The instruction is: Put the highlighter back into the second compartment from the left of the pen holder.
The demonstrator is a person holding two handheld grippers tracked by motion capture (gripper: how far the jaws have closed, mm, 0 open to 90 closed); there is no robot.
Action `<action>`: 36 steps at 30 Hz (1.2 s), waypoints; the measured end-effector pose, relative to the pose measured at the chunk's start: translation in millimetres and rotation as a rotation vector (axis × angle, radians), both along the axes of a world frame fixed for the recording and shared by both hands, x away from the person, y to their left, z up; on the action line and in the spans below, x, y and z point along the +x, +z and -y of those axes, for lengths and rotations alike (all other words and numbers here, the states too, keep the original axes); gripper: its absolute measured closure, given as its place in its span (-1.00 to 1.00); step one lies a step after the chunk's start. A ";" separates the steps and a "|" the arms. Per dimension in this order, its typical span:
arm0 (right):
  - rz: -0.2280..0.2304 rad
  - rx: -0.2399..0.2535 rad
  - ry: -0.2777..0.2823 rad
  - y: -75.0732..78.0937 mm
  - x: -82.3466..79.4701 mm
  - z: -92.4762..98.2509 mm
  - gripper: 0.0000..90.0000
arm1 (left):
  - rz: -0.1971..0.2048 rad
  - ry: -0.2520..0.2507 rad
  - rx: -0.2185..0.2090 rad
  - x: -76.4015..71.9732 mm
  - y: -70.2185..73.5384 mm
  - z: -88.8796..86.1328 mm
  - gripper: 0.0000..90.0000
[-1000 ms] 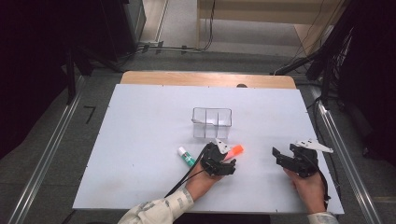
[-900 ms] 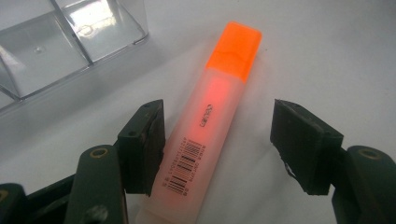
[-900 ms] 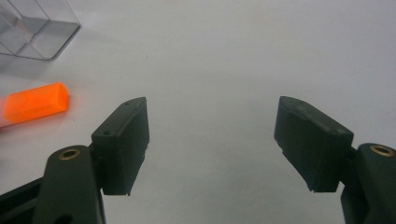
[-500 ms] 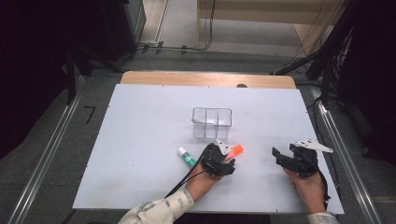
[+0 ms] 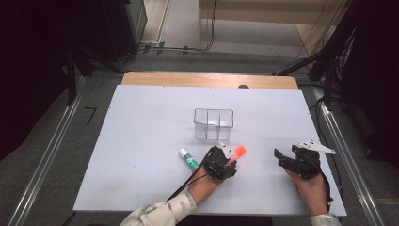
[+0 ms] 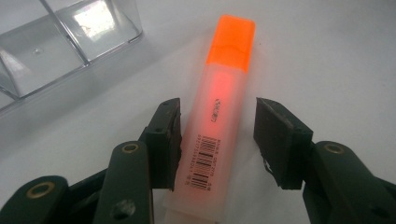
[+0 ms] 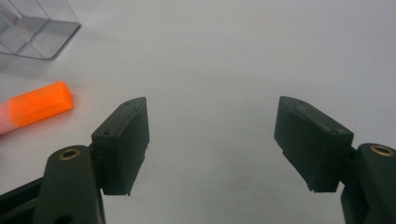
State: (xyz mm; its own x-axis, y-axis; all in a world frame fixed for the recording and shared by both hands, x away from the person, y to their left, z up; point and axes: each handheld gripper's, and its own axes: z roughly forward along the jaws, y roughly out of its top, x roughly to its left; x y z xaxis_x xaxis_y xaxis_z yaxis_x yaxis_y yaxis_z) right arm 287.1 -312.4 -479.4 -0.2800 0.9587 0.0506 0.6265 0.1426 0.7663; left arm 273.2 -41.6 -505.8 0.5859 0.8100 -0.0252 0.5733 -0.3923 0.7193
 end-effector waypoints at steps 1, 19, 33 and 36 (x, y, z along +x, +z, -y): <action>0.000 0.000 0.000 0.0 0.0 0.0 -0.44 | 0.002 -0.003 0.000 -0.5 -0.2 0.4 0.20; 0.000 -0.002 0.000 -0.3 0.2 -0.2 -0.44 | 0.018 -0.007 0.017 -2.6 -0.3 1.1 0.47; 0.008 -0.006 0.008 -0.1 -0.9 -0.3 -0.20 | 0.036 0.002 -0.037 -3.1 6.1 -4.9 0.47; 0.034 -0.014 0.017 1.0 -3.3 -0.9 0.24 | 0.039 0.005 -0.046 -3.3 8.5 -6.9 0.47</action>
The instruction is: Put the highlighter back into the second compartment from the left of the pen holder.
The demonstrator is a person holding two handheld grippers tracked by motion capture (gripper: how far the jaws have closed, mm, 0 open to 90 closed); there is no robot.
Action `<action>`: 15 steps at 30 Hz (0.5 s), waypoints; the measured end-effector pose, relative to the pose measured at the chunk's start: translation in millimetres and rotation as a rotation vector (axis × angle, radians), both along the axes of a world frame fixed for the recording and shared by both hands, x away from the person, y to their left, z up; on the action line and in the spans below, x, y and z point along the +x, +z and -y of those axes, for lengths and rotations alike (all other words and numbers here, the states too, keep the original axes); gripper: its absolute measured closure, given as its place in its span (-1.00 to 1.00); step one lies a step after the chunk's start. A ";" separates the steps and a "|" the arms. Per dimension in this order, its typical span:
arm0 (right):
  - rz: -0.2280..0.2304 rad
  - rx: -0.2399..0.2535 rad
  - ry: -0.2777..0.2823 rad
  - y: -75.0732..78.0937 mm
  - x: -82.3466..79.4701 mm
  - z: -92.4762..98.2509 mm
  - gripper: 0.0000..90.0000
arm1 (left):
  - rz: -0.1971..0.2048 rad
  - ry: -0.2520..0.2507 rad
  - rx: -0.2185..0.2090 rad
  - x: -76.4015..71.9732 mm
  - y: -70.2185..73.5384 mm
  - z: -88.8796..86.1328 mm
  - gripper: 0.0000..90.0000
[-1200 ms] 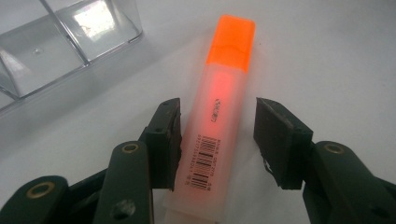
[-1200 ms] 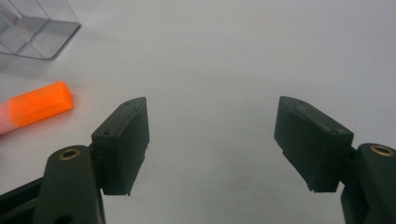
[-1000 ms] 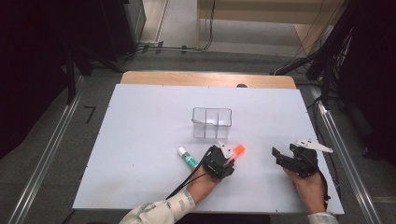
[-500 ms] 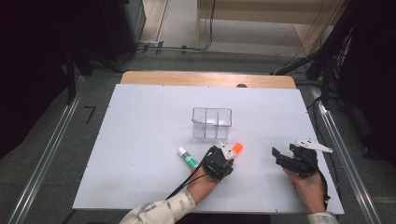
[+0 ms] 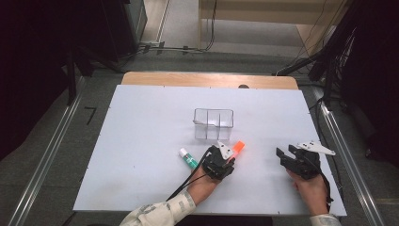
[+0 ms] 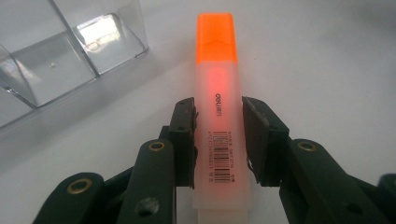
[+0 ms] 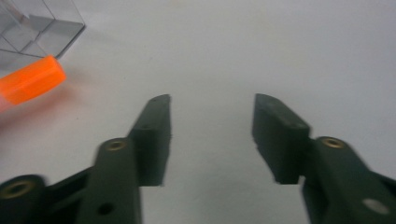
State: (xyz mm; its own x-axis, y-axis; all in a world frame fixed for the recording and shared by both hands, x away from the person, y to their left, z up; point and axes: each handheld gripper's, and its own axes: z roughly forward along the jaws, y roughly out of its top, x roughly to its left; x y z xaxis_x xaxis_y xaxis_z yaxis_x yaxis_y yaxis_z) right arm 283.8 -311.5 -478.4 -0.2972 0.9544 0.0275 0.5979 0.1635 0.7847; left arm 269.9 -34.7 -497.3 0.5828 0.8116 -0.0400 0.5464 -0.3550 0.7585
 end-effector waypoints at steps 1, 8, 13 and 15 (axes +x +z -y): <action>0.003 0.006 0.004 0.4 -0.4 0.2 0.40 | 0.003 0.000 -0.002 -0.2 0.6 -0.5 0.47; 0.012 0.003 0.046 1.4 -2.3 0.2 0.95 | 0.013 0.011 -0.030 -1.0 6.6 -5.2 0.47; 0.002 0.009 0.057 2.2 -2.4 -0.1 0.96 | 0.019 0.019 -0.045 -1.2 11.2 -10.0 0.47; 0.009 0.012 0.064 2.7 -2.6 -1.0 0.96 | 0.022 0.024 -0.054 -1.4 13.3 -12.4 0.47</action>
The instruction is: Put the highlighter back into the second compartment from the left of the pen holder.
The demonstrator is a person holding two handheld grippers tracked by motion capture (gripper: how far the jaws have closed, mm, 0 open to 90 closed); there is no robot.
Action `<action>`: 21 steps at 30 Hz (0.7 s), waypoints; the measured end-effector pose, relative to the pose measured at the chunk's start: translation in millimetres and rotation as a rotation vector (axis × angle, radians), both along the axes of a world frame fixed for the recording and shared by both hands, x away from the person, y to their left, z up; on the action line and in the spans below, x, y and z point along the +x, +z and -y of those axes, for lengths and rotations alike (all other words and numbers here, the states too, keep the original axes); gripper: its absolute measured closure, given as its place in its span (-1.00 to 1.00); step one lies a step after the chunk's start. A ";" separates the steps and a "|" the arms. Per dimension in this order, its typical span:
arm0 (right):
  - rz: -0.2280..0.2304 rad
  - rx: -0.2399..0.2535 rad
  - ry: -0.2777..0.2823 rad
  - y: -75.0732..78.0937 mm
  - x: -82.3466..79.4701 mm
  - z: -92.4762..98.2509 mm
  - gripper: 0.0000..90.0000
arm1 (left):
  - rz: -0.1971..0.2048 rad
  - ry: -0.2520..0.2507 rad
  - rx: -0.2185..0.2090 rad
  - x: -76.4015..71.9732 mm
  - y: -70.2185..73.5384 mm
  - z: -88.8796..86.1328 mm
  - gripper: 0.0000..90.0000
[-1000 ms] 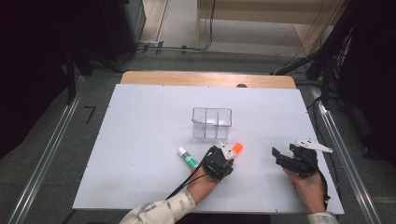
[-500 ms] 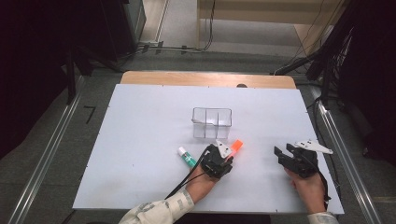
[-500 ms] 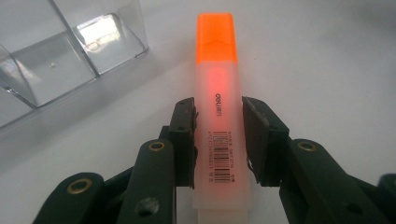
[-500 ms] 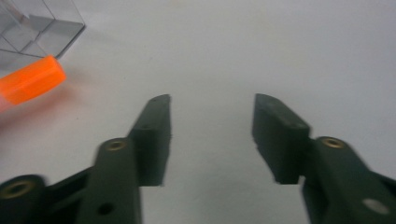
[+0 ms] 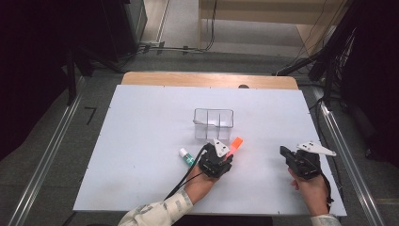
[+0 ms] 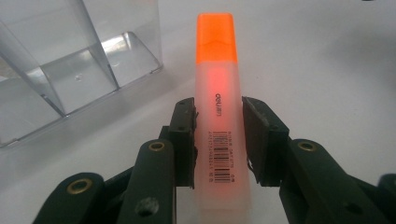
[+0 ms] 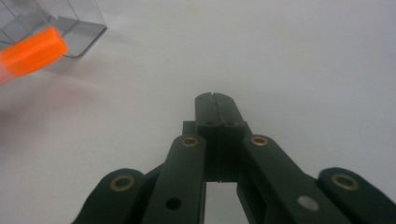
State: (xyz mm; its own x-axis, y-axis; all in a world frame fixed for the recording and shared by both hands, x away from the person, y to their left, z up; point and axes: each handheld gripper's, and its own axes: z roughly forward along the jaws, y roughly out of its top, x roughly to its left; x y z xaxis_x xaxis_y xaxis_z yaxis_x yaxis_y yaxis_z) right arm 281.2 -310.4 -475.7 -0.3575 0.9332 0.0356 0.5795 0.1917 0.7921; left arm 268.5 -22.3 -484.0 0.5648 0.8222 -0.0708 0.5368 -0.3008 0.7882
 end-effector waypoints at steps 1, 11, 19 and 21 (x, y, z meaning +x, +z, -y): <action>0.003 0.000 0.002 0.4 -0.1 -0.7 0.96 | 0.002 0.000 -0.005 0.2 1.1 -1.5 0.47; 0.021 0.015 0.030 4.1 3.7 -15.1 0.96 | 0.018 0.008 -0.045 -1.0 10.9 -9.5 0.47; 0.028 0.017 0.079 6.6 7.3 -34.8 0.96 | 0.024 0.001 -0.063 -3.5 16.3 -9.8 0.47; 0.024 0.015 0.095 6.4 8.9 -39.3 0.96 | 0.027 -0.001 -0.070 -4.2 17.1 -9.3 0.47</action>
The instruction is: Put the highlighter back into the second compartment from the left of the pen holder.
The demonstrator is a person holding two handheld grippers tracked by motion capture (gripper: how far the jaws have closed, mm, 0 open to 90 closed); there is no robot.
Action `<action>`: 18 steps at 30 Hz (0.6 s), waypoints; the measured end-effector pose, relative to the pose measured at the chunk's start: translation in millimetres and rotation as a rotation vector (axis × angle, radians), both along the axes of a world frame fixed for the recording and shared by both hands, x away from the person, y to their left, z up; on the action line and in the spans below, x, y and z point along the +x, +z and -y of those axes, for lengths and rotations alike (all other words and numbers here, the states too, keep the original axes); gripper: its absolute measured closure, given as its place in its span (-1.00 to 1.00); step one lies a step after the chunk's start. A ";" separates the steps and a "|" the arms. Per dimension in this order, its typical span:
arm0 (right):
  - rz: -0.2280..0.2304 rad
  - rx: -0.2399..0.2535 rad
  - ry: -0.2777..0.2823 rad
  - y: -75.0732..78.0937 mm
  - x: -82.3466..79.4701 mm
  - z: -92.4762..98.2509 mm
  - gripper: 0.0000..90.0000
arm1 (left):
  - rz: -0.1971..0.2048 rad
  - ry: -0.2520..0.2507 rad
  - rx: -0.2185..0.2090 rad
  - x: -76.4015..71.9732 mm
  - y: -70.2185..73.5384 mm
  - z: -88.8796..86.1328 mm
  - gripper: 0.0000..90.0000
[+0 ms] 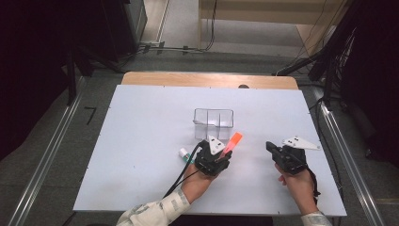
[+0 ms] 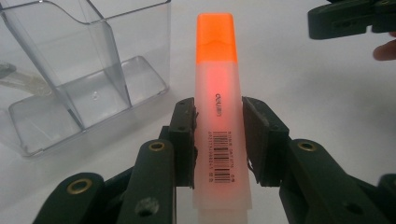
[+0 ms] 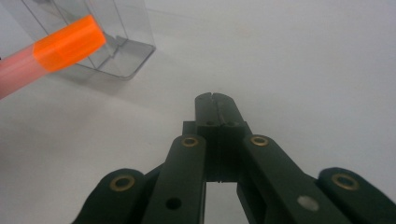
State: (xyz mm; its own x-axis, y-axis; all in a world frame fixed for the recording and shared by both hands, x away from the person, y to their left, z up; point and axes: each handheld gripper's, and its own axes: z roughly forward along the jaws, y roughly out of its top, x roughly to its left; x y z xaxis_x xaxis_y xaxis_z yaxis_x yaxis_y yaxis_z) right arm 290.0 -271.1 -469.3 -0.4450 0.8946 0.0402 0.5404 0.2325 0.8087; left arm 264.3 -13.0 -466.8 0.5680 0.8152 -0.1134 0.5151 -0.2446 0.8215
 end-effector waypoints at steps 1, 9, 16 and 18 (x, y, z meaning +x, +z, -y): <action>0.001 0.000 0.004 0.1 0.6 -2.3 0.96 | 0.000 -0.003 -0.001 -0.3 0.5 0.1 0.47; 0.000 0.016 0.056 1.9 4.9 -21.2 0.96 | 0.010 -0.014 -0.019 -2.8 5.2 0.8 0.47; -0.016 0.035 0.126 0.7 7.6 -41.8 0.96 | 0.013 -0.021 -0.042 -4.0 6.5 1.1 0.47; -0.031 0.038 0.145 -0.8 8.2 -47.9 0.96 | 0.013 -0.026 -0.045 -4.2 6.8 0.9 0.47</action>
State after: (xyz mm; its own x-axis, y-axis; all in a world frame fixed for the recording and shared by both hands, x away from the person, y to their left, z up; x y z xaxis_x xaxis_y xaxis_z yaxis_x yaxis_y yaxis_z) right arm 298.2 -223.2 -470.2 -0.5674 0.8187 0.0886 0.5279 0.2790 0.8022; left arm 260.1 -13.9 -460.0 0.5903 0.7946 -0.1418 0.4980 -0.2203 0.8387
